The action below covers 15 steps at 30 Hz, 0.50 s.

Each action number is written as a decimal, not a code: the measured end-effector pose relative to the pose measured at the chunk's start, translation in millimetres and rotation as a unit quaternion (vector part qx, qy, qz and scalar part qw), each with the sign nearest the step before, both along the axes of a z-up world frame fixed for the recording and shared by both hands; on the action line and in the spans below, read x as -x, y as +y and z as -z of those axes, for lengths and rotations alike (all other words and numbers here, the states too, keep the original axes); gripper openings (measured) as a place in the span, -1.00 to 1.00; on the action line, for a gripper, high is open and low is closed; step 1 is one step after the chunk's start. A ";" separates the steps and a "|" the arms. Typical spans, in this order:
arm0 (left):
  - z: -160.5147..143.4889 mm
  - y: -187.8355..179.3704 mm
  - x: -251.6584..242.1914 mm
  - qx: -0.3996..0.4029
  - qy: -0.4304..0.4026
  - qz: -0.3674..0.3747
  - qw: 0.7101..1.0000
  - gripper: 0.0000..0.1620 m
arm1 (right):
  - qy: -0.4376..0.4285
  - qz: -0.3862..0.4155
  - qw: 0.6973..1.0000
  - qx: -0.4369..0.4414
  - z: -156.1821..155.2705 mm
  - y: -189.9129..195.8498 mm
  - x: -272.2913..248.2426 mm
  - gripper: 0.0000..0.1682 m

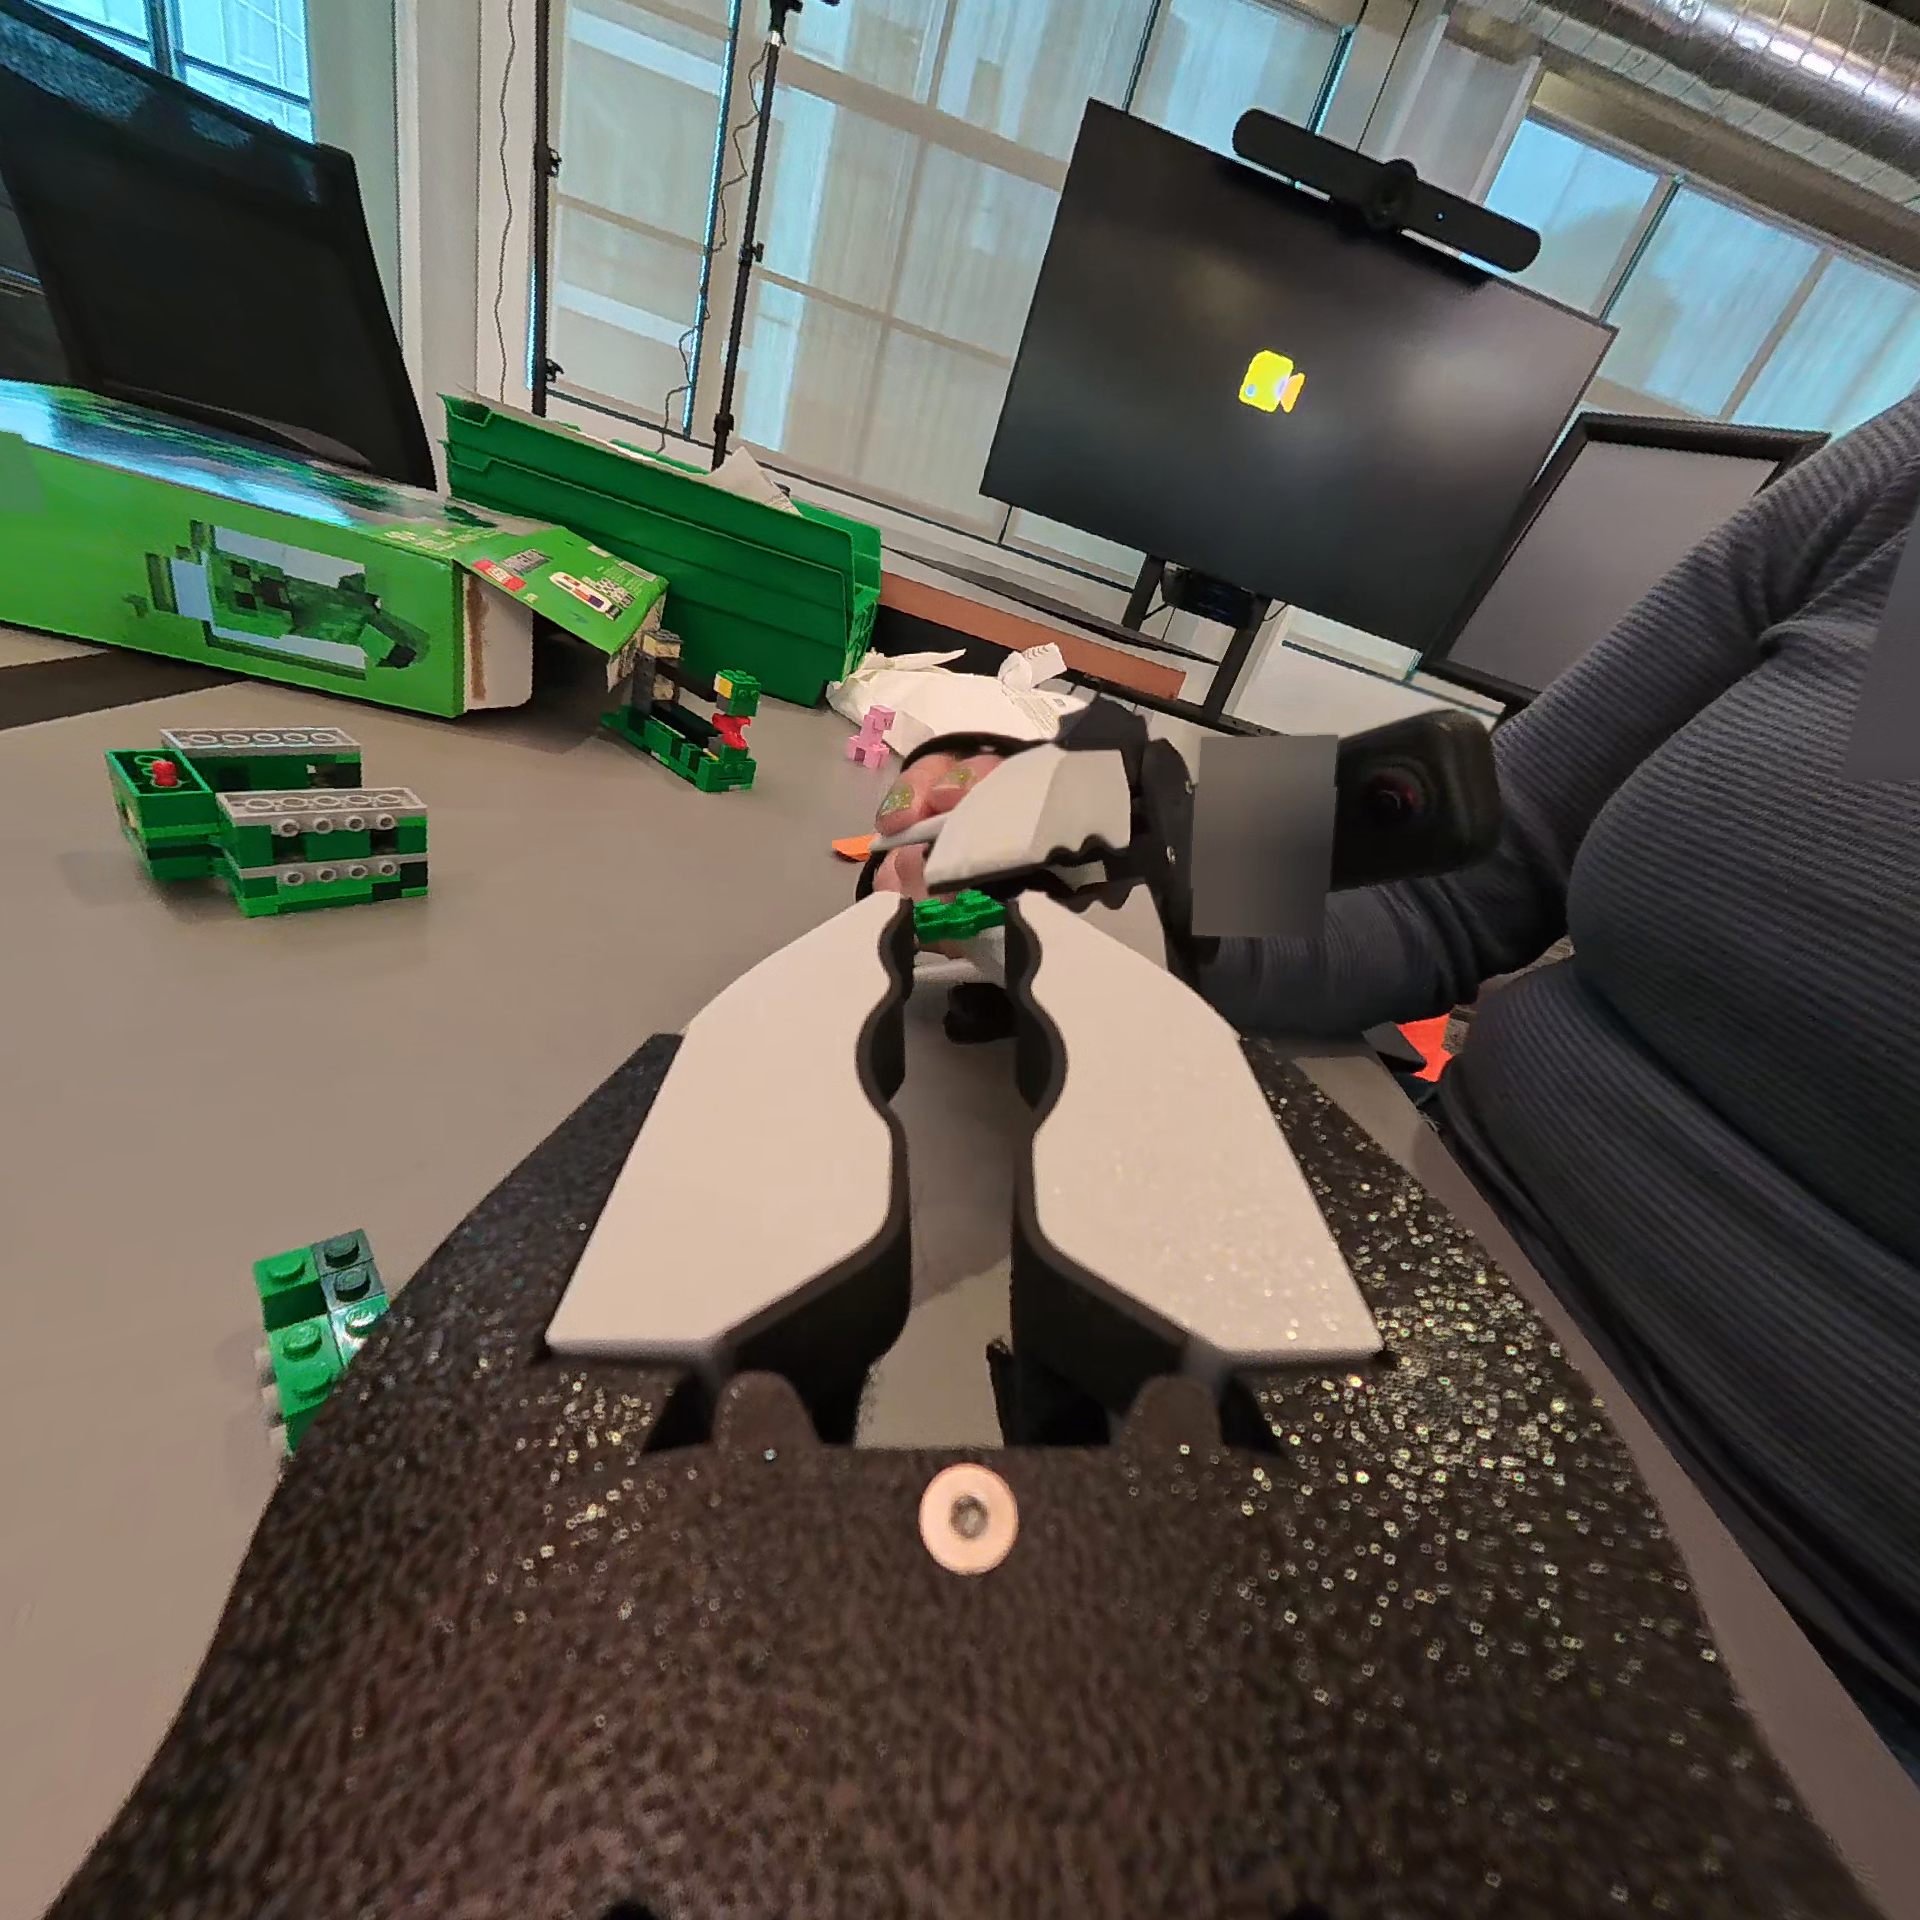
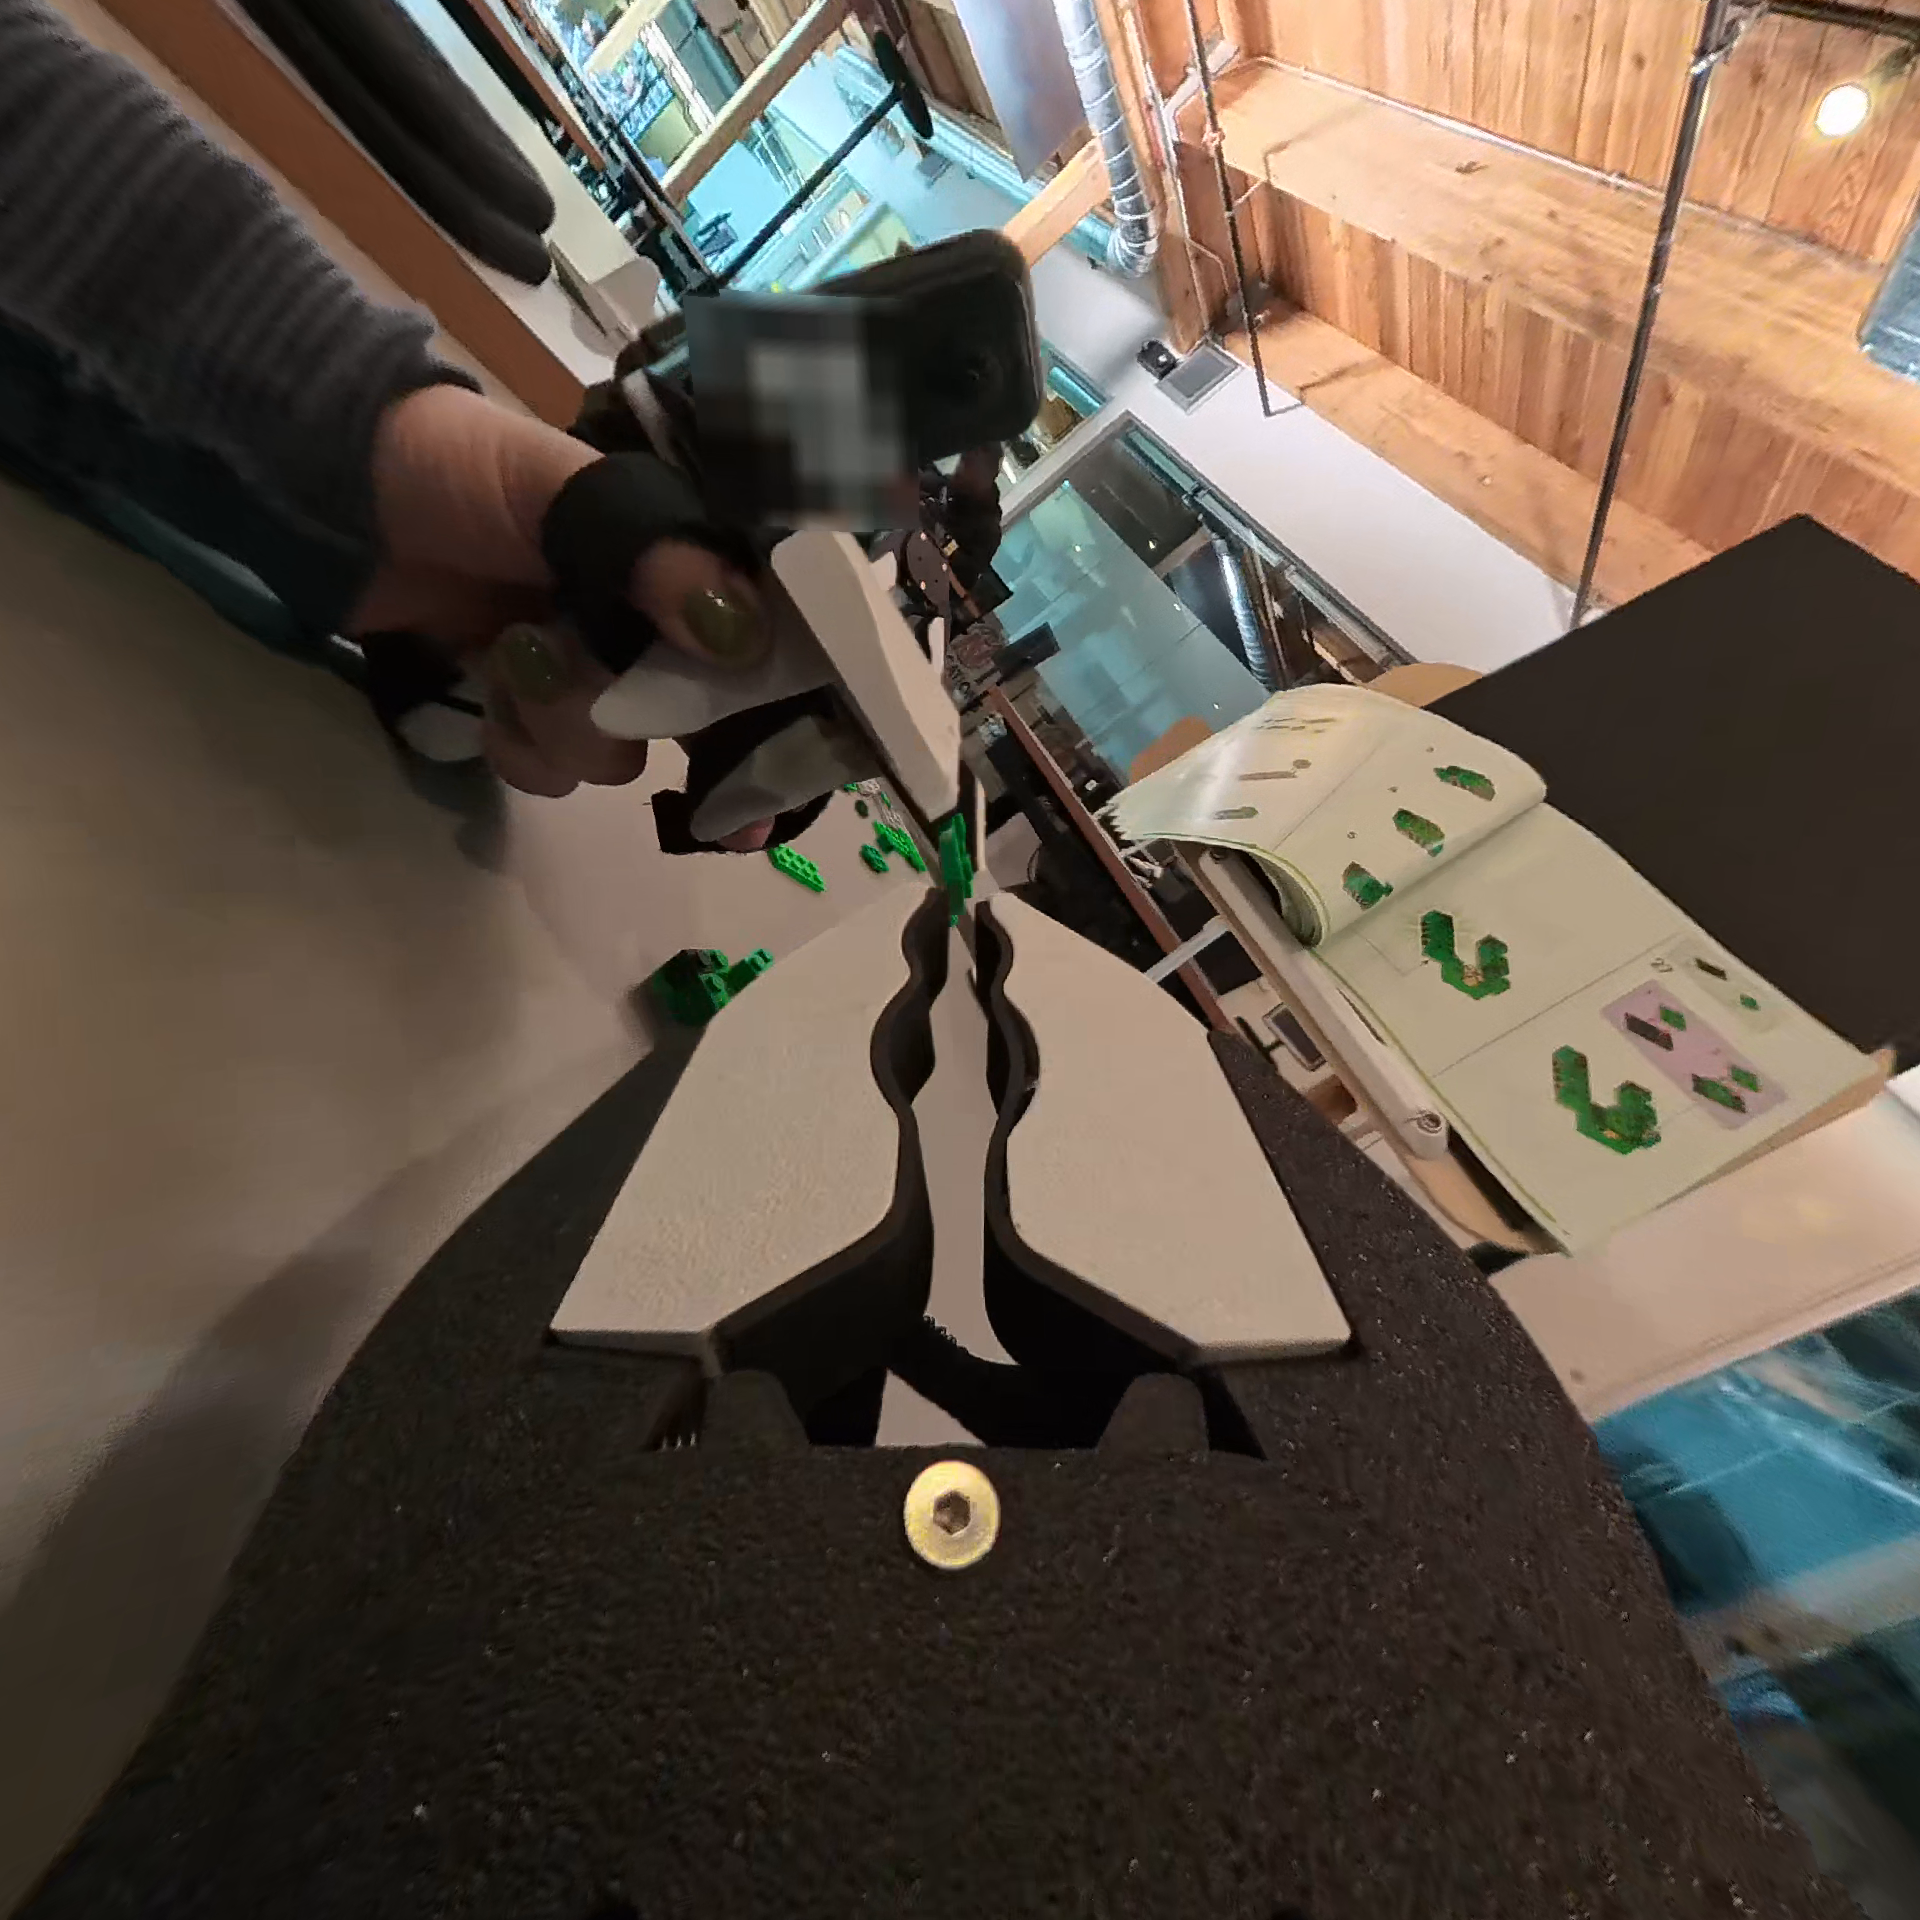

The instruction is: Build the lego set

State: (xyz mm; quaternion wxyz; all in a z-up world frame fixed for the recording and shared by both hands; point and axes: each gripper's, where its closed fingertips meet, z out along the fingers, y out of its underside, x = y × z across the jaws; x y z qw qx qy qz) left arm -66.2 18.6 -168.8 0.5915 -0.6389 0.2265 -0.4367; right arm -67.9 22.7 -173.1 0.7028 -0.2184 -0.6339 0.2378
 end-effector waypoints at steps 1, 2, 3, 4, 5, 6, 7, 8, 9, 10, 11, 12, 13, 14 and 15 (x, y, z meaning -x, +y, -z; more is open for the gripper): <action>-0.5 -0.5 0.2 -0.001 -0.003 0.001 1.000 -0.81 | 0.000 0.002 1.000 -0.009 0.6 -1.0 0.5 -0.95; -0.8 -1.1 0.0 0.000 -0.005 0.005 1.000 -0.80 | -0.002 0.001 1.000 -0.016 1.6 -2.4 1.0 -0.95; -0.6 -1.3 -0.5 0.002 -0.006 0.007 1.000 -0.80 | -0.004 0.001 1.000 -0.022 2.4 -3.8 1.4 -0.94; -0.5 -1.3 -0.8 0.003 -0.007 0.009 1.000 -0.80 | -0.002 0.003 1.000 -0.030 2.3 -4.3 1.5 -0.93; -0.7 -1.7 -0.8 0.004 -0.008 0.010 1.000 -0.80 | -0.001 0.006 0.999 -0.036 1.9 -4.6 1.3 -0.92; -0.9 -1.8 -0.7 0.004 -0.009 0.010 1.000 -0.80 | 0.000 0.006 0.999 -0.038 1.8 -4.9 1.4 -0.90; -0.8 -1.5 -0.6 0.005 -0.010 0.010 1.000 -0.80 | 0.002 0.007 0.999 -0.039 1.2 -4.9 1.3 -0.87; -0.5 -1.5 -0.9 0.005 -0.009 0.011 1.000 -0.80 | 0.006 0.009 0.999 -0.039 -0.2 -4.6 1.0 -0.85; 0.0 -1.6 -1.4 0.007 -0.008 0.012 1.000 -0.80 | 0.007 0.009 0.999 -0.038 -0.9 -4.5 0.9 -0.84; 0.5 -1.7 -2.3 0.008 -0.006 0.014 1.000 -0.80 | 0.005 0.009 0.999 -0.037 -0.2 -4.2 1.1 -0.83; 1.0 -2.0 -3.1 0.010 -0.004 0.016 1.000 -0.80 | 0.002 0.008 0.999 -0.037 1.0 -4.3 1.6 -0.83; 1.6 -2.4 -4.3 0.011 -0.002 0.019 1.000 -0.80 | -0.002 0.007 0.999 -0.038 2.3 -4.9 2.1 -0.83; 2.4 -2.7 -5.4 0.013 0.001 0.022 1.000 -0.80 | -0.005 0.005 0.999 -0.039 3.4 -5.6 2.6 -0.86; 3.2 -2.9 -6.3 0.015 0.003 0.024 1.000 -0.80 | -0.007 0.006 0.999 -0.040 4.3 -5.5 3.0 -0.90; 3.8 -2.6 -6.7 0.017 0.005 0.024 1.000 -0.80 | -0.006 0.009 0.999 -0.042 4.2 -4.7 3.1 -0.94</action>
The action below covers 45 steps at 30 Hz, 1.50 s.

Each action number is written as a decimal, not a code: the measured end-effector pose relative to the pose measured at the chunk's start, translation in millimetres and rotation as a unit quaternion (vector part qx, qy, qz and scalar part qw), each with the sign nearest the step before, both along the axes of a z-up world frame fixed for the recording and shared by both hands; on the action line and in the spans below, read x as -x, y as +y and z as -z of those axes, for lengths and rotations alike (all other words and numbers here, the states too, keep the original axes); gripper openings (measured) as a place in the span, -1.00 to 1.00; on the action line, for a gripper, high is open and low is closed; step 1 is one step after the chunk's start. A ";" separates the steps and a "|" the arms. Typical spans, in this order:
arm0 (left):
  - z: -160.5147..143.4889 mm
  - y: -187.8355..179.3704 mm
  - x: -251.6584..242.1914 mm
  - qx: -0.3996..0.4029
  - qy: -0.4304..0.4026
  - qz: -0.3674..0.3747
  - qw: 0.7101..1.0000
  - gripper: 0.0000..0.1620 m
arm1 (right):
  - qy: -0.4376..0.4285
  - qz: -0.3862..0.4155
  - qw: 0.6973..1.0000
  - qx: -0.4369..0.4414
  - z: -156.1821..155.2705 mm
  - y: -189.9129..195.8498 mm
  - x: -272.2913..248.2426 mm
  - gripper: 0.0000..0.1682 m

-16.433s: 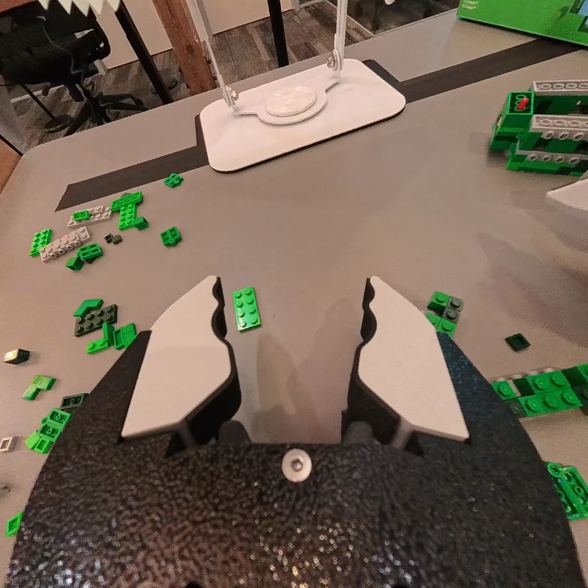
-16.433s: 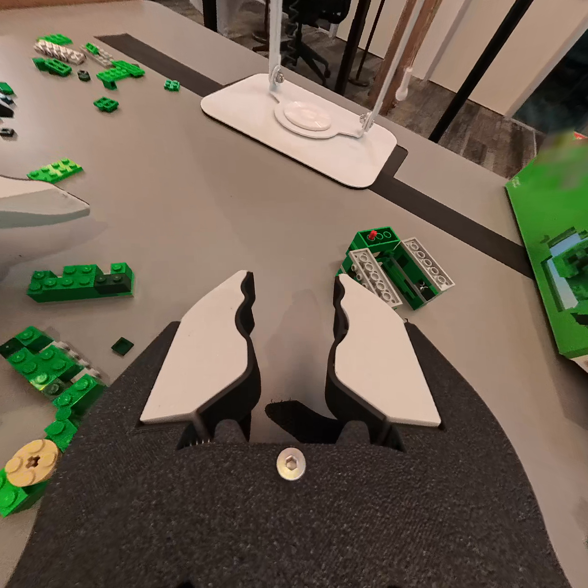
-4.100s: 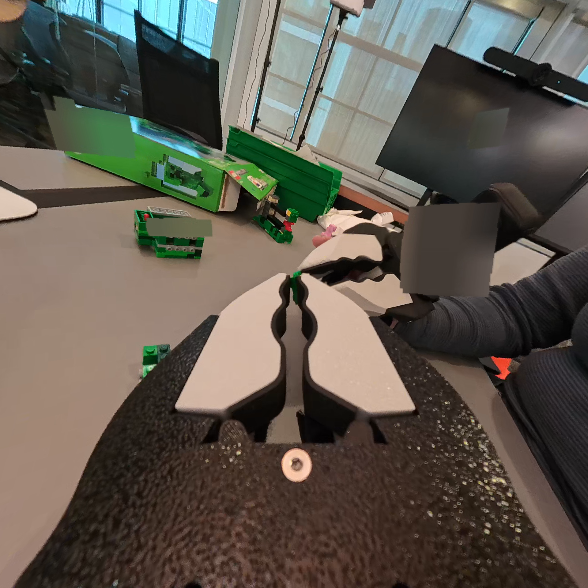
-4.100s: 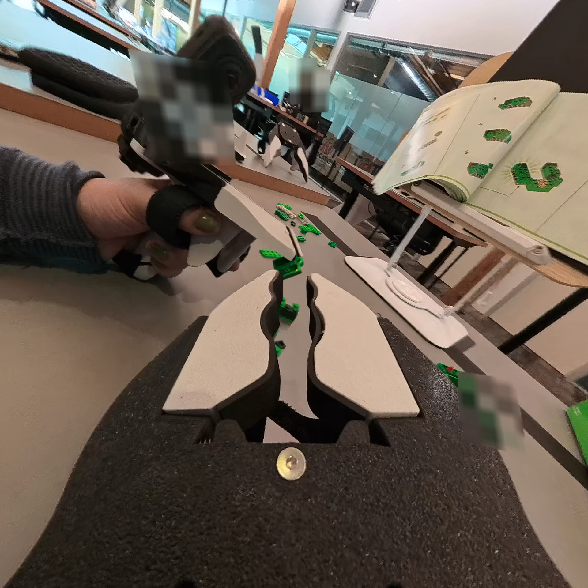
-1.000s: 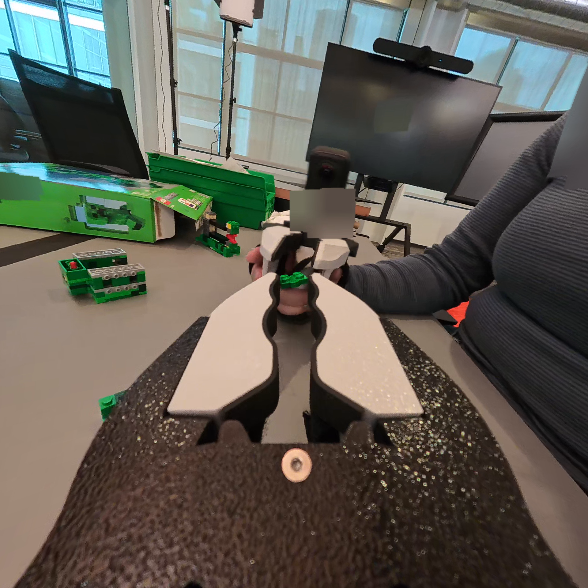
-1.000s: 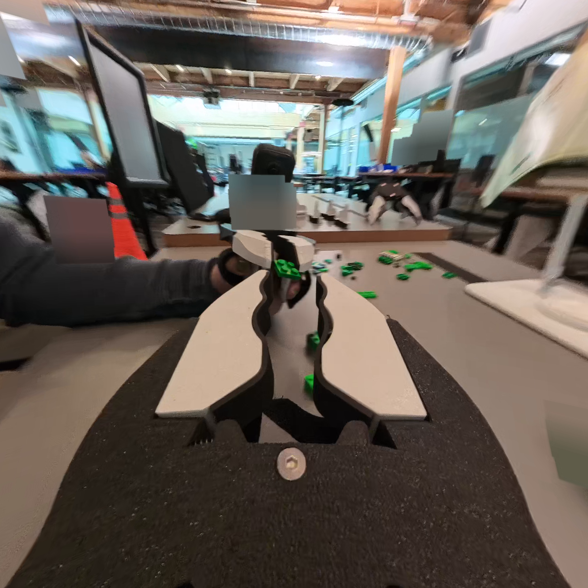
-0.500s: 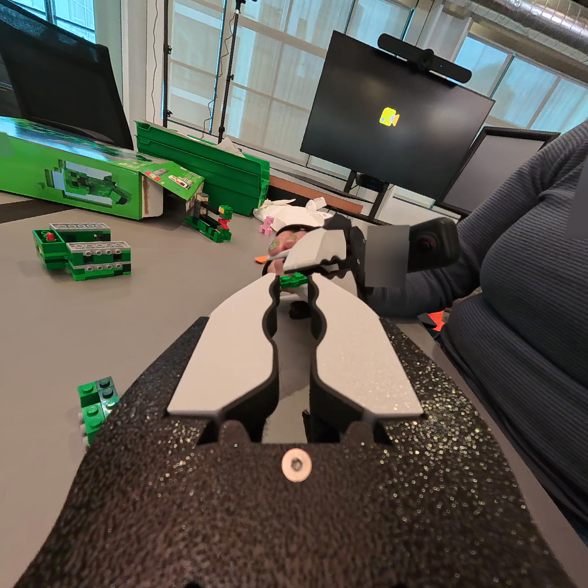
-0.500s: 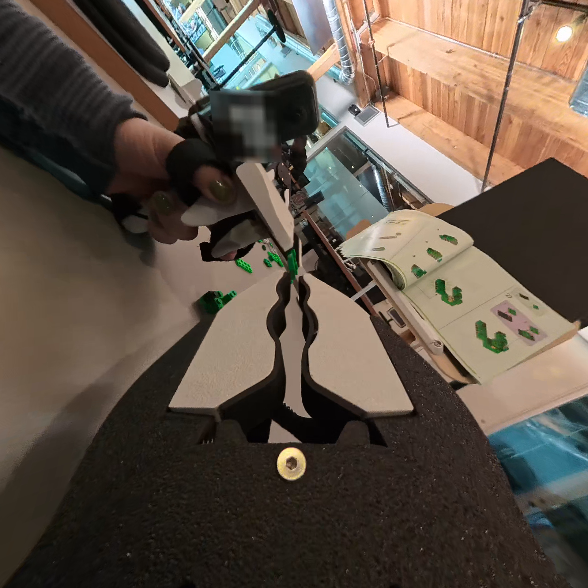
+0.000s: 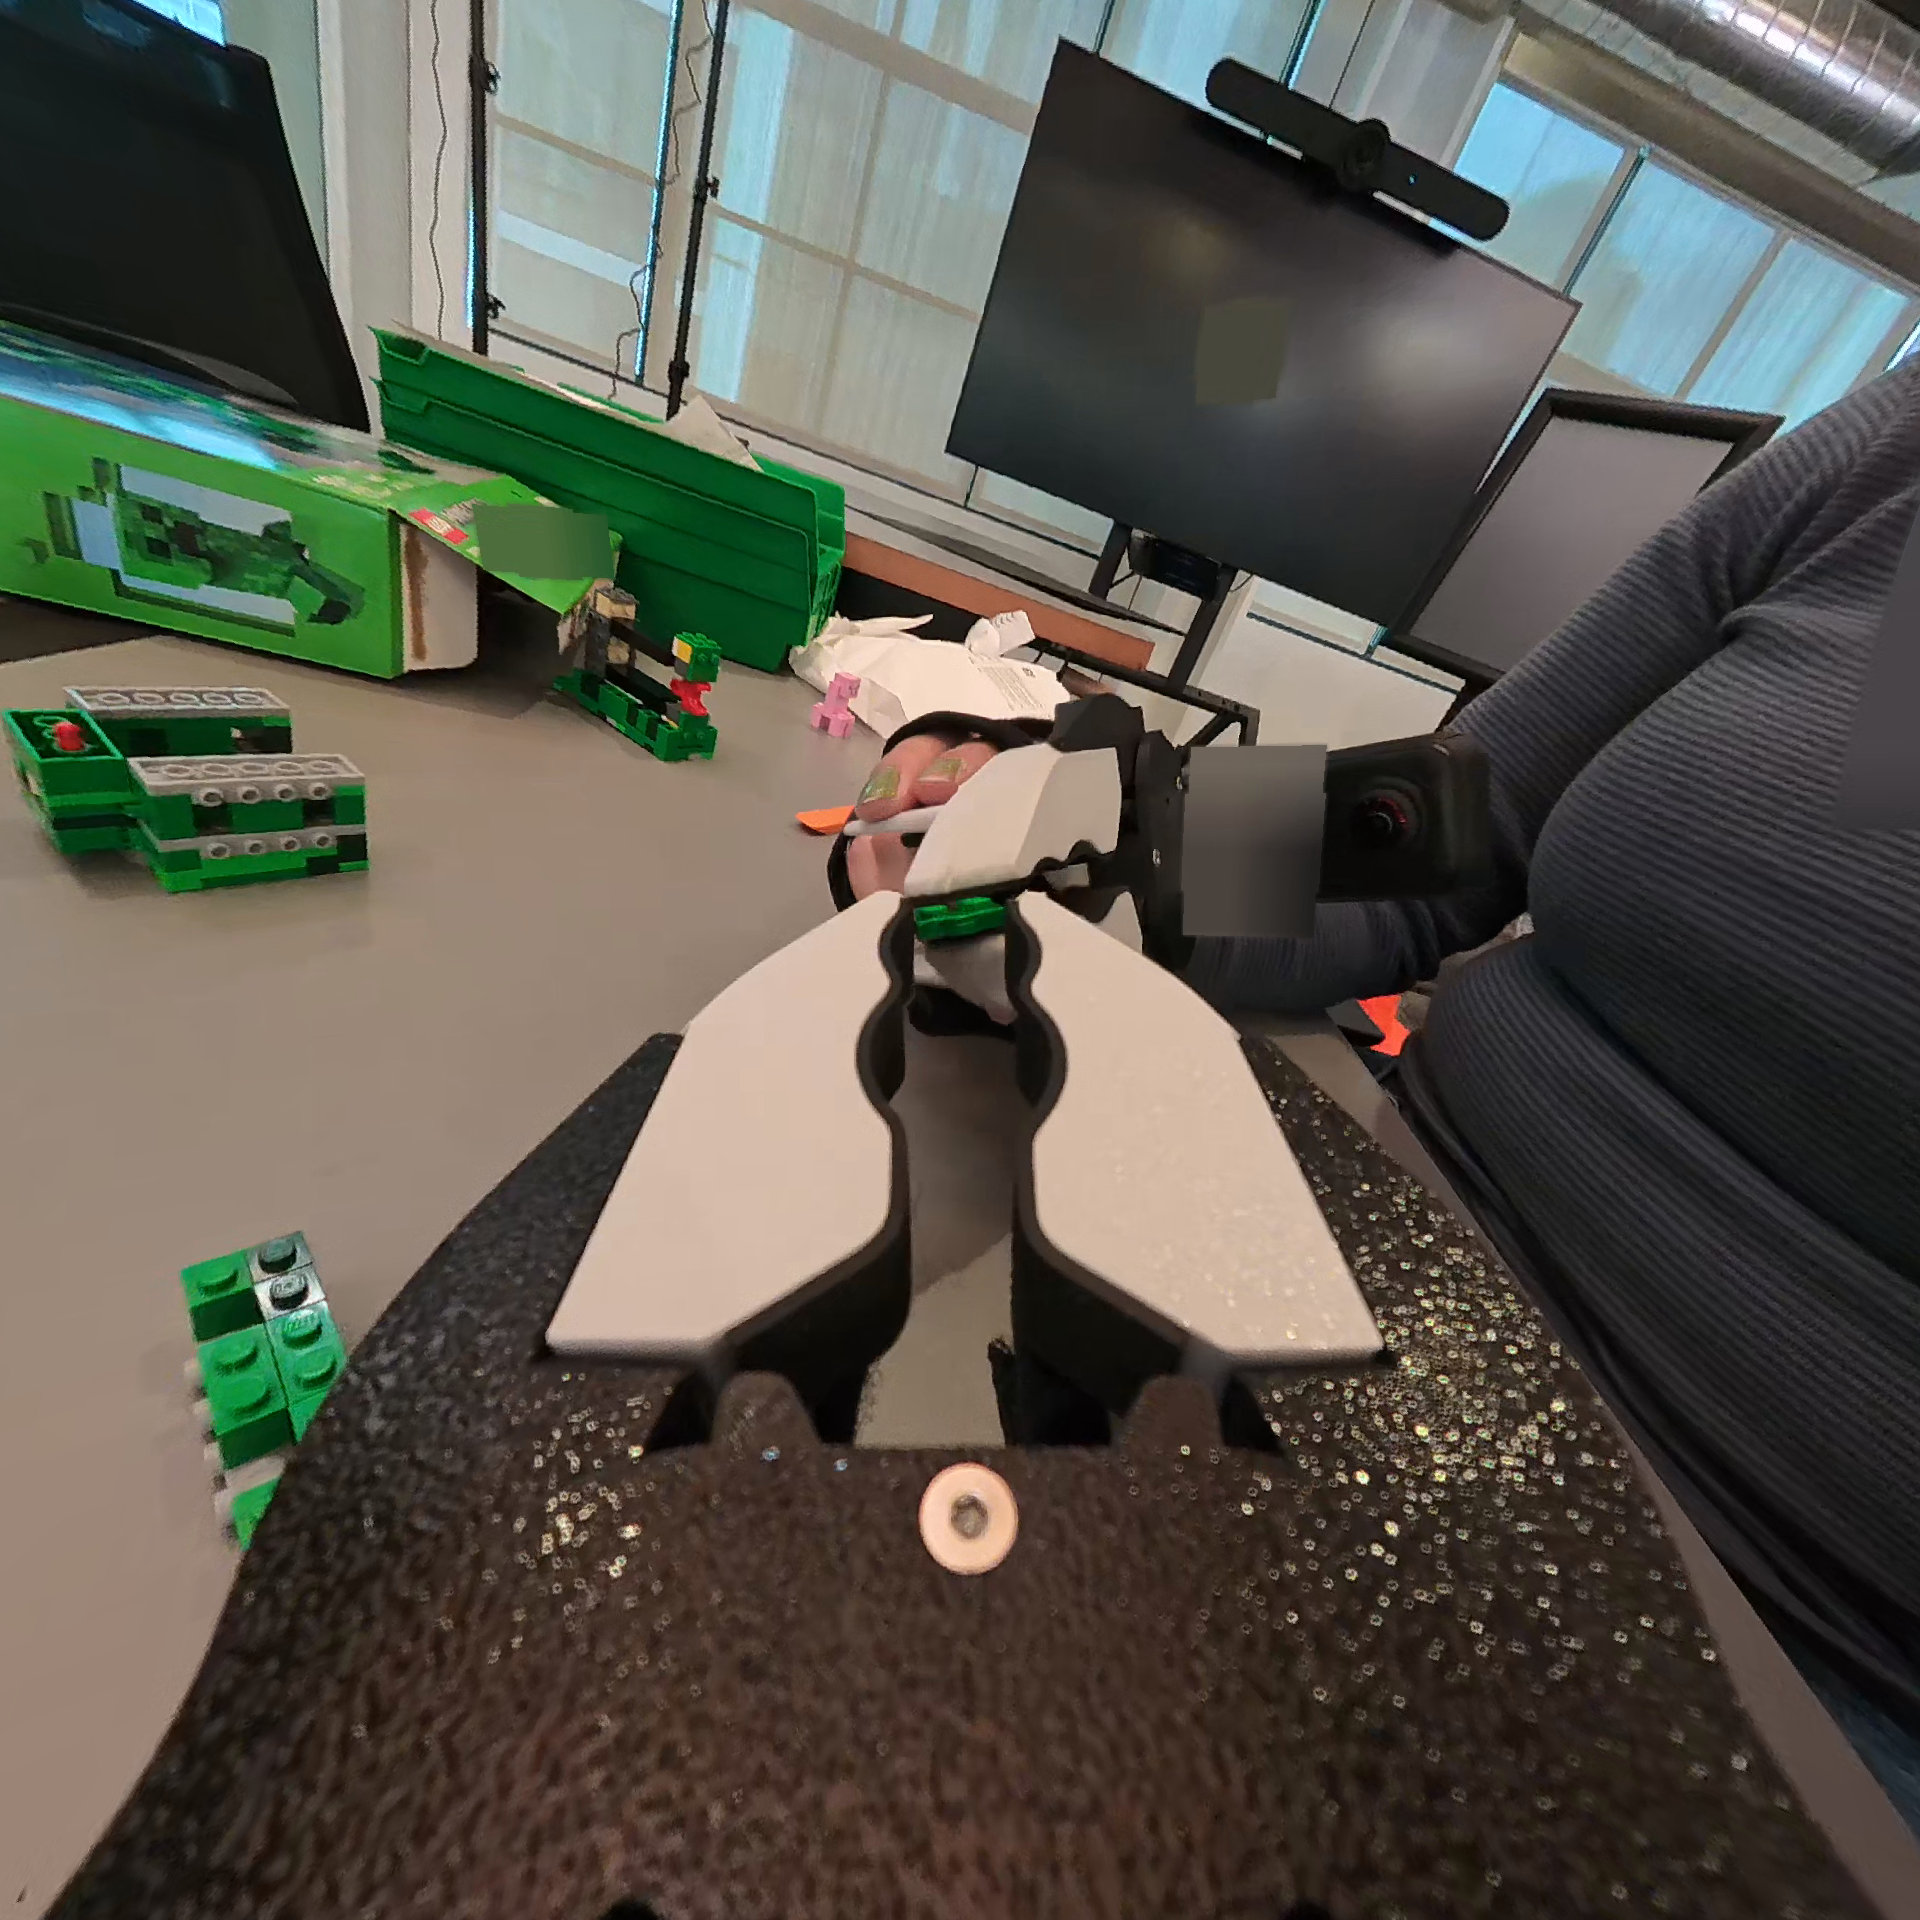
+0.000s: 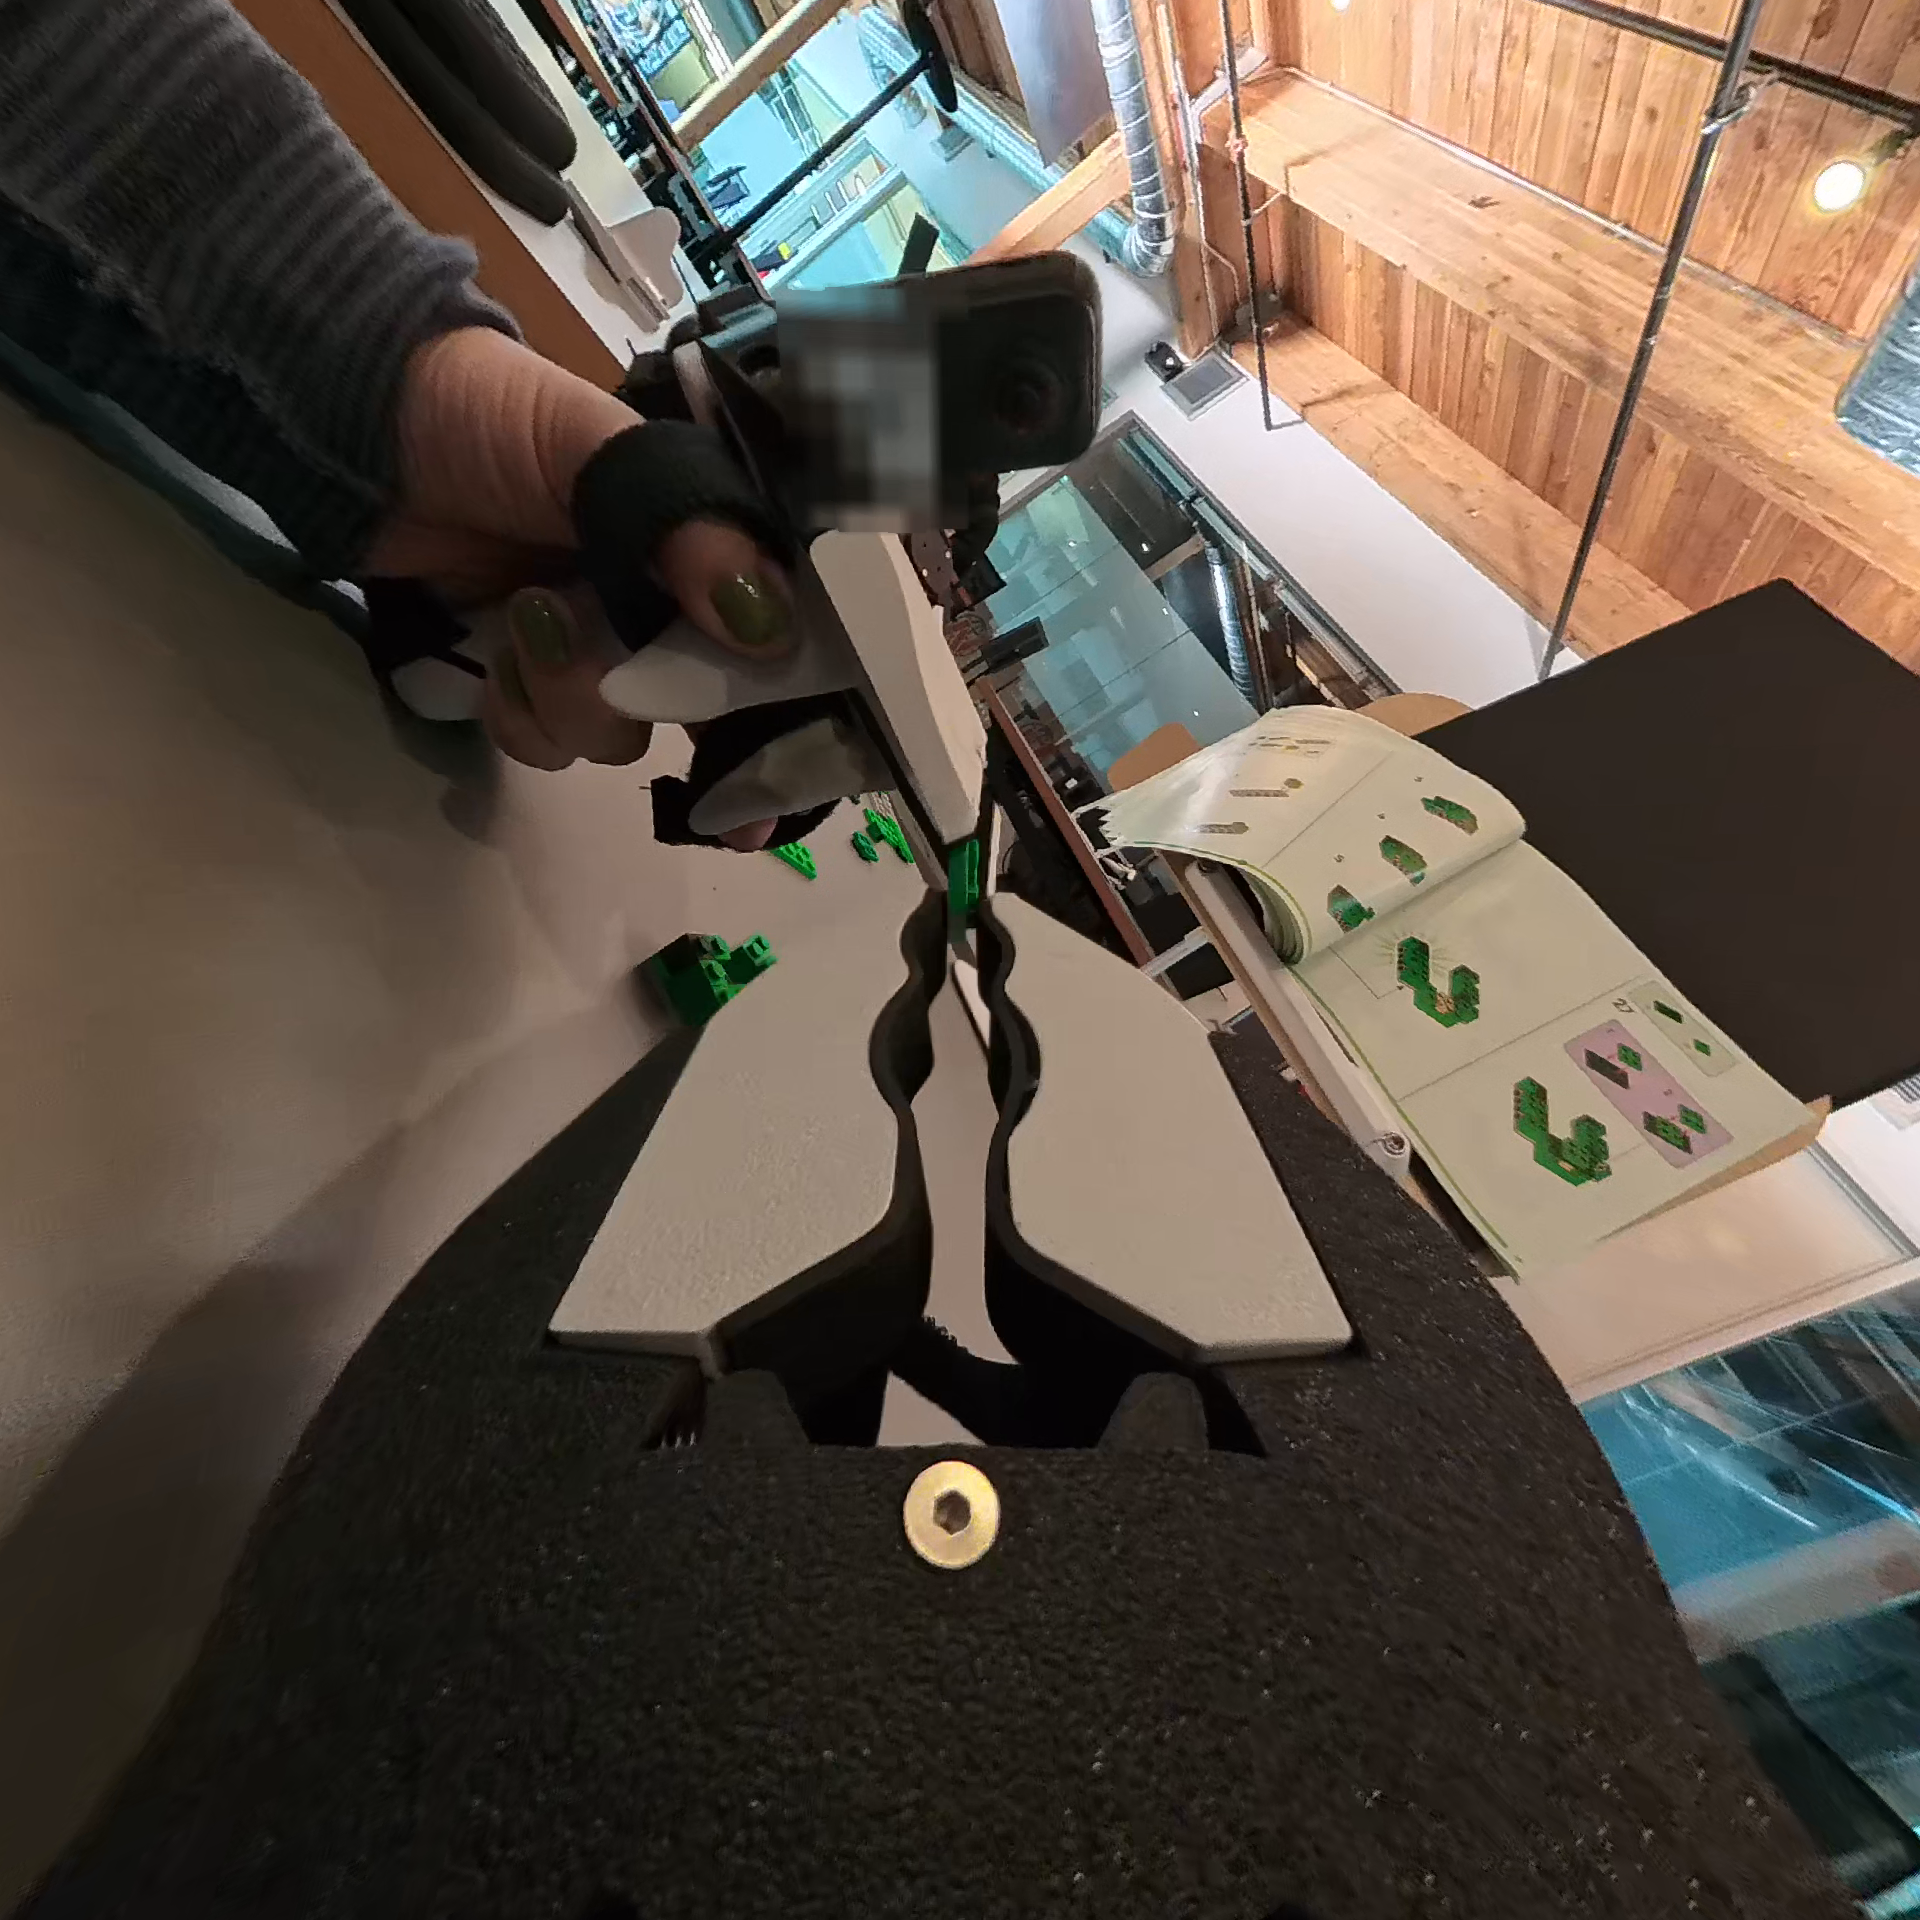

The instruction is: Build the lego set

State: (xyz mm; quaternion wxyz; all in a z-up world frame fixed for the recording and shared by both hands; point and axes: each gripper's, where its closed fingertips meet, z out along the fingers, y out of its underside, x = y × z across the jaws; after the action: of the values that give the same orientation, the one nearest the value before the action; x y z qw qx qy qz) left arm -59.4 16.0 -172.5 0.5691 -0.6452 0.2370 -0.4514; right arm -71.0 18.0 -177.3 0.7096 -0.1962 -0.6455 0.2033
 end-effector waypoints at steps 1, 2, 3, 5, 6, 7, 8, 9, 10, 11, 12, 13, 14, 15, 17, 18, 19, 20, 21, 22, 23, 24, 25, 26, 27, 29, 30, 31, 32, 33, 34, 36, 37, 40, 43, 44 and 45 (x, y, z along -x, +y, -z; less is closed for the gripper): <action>0.2 0.5 -0.1 0.001 0.000 -0.001 1.000 -0.80 | 0.001 0.002 1.000 0.000 -0.3 0.9 -0.1 -0.94; 0.3 1.4 0.5 0.003 -0.001 -0.005 1.000 -0.80 | 0.000 0.006 1.000 0.000 -0.2 2.0 0.4 -0.95; 0.8 3.3 1.4 0.004 0.000 -0.014 1.000 -0.80 | 0.000 0.014 1.000 -0.003 0.0 4.0 1.0 -0.94; 1.0 8.6 5.3 0.004 0.002 -0.041 0.999 -0.73 | 0.004 0.045 0.999 -0.019 -0.2 11.6 2.6 -0.94; 1.2 11.2 7.7 0.004 0.003 -0.055 0.998 -0.63 | 0.005 0.064 0.998 -0.028 -0.4 16.1 3.1 -0.94; 1.2 13.0 9.7 0.005 0.002 -0.065 0.998 -0.56 | 0.007 0.078 0.996 -0.036 -0.7 19.9 3.5 -0.94; 1.0 13.4 10.5 0.006 0.000 -0.067 0.998 -0.55 | 0.009 0.092 0.995 -0.042 -1.6 23.4 3.4 -0.94; 1.1 14.0 11.1 0.008 -0.002 -0.068 0.998 -0.55 | 0.014 0.105 0.993 -0.048 -3.0 26.6 3.2 -0.95; 1.2 14.5 11.7 0.010 -0.004 -0.069 0.998 -0.55 | 0.018 0.117 0.991 -0.055 -4.5 29.4 2.8 -0.94; 1.4 15.2 12.4 0.013 -0.005 -0.071 0.997 -0.55 | 0.019 0.126 0.990 -0.061 -4.9 31.7 2.8 -0.95; 1.6 16.1 13.2 0.015 -0.007 -0.075 0.997 -0.56 | 0.017 0.133 0.989 -0.068 -3.9 33.5 3.2 -0.95; 1.4 17.1 14.2 0.016 -0.009 -0.080 0.997 -0.58 | 0.014 0.142 0.987 -0.075 -3.0 35.4 3.8 -0.94; 0.3 17.8 14.7 0.014 -0.014 -0.084 0.996 -0.58 | 0.013 0.151 0.985 -0.085 -2.5 36.9 4.4 -0.94; -1.1 19.3 15.8 0.010 -0.019 -0.093 0.995 -0.55 | 0.011 0.155 0.983 -0.094 -1.7 37.4 5.1 -0.94; -3.0 21.3 16.9 -0.005 -0.013 -0.112 0.994 -0.52 | 0.007 0.154 0.982 -0.107 0.4 35.2 6.5 -0.95; -2.9 21.8 16.7 -0.012 -0.004 -0.119 0.993 -0.52 | 0.007 0.152 0.982 -0.111 0.5 34.1 6.8 -0.95; -2.3 22.1 15.9 -0.016 0.005 -0.123 0.992 -0.53 | 0.007 0.151 0.982 -0.114 0.8 33.3 7.0 -0.95; -1.3 22.2 14.5 -0.019 0.014 -0.125 0.992 -0.56 | 0.007 0.152 0.982 -0.115 0.8 33.4 7.0 -0.95; -0.4 22.2 13.1 -0.021 0.022 -0.125 0.992 -0.60 | 0.007 0.155 0.981 -0.116 0.6 34.3 6.9 -0.94; 0.4 22.6 12.5 -0.022 0.029 -0.128 0.991 -0.64 | 0.008 0.157 0.981 -0.116 0.3 35.3 6.8 -0.95; 1.1 23.0 12.4 -0.023 0.035 -0.132 0.990 -0.70 | 0.007 0.160 0.980 -0.116 0.5 36.2 6.8 -0.94; 1.4 23.0 11.9 -0.024 0.038 -0.133 0.990 -0.75 | 0.008 0.162 0.980 -0.118 0.3 36.9 6.7 -0.94; 1.6 23.1 12.0 -0.023 0.038 -0.133 0.990 -0.78 | 0.009 0.165 0.979 -0.120 -0.1 37.4 6.5 -0.95; 1.9 23.4 12.2 -0.020 0.037 -0.133 0.990 -0.79 | 0.010 0.166 0.978 -0.122 -0.5 37.5 6.6 -0.94; 1.8 23.5 12.6 -0.016 0.032 -0.131 0.991 -0.82 | 0.012 0.168 0.978 -0.126 -0.8 37.5 6.6 -0.94; 1.2 24.4 14.6 -0.001 0.011 -0.128 0.992 -0.84 | 0.017 0.172 0.975 -0.137 -2.5 37.3 6.4 -0.95; 1.0 25.2 16.2 0.010 -0.004 -0.128 0.992 -0.86 | 0.020 0.173 0.974 -0.145 -3.4 36.5 6.3 -0.95; 0.5 25.9 17.5 0.022 -0.023 -0.124 0.992 -0.87 | 0.023 0.174 0.972 -0.154 -4.0 35.3 6.3 -0.95; 0.7 26.4 18.5 0.038 -0.042 -0.118 0.991 -0.89 | 0.025 0.175 0.970 -0.165 -4.7 34.2 6.3 -0.95; 0.9 26.3 18.6 0.052 -0.060 -0.108 0.991 -0.91 | 0.028 0.178 0.968 -0.177 -5.3 33.4 6.4 -0.95; 0.8 25.6 18.1 0.064 -0.075 -0.096 0.991 -0.94 | 0.030 0.181 0.965 -0.187 -5.8 32.9 6.4 -0.95; -0.7 24.0 17.4 0.074 -0.094 -0.080 0.990 -0.98 | 0.032 0.185 0.962 -0.200 -6.2 32.4 6.7 -0.94; -1.2 23.4 17.1 0.077 -0.100 -0.075 0.989 -0.99 | 0.033 0.186 0.960 -0.205 -6.5 32.4 6.7 -0.94; -2.1 22.0 16.5 0.093 -0.121 -0.058 0.986 -0.95 | 0.034 0.189 0.958 -0.214 -6.8 32.6 6.6 -0.94; -2.6 21.3 16.0 0.109 -0.142 -0.044 0.983 -0.88 | 0.031 0.192 0.956 -0.220 -5.7 33.5 7.2 -0.95; -2.4 21.3 15.6 0.111 -0.142 -0.042 0.983 -0.87 | 0.030 0.191 0.956 -0.221 -5.3 33.2 7.4 -0.95; -1.9 21.6 15.3 0.112 -0.140 -0.043 0.983 -0.87 | 0.031 0.190 0.956 -0.222 -5.3 32.6 7.4 -0.95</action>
State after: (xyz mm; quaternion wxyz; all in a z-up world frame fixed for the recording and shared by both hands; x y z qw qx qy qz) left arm -74.7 37.5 -170.7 0.5398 -0.6443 0.0752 -0.5365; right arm -78.4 50.6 -172.0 0.7802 -0.1459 -0.6033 -0.0777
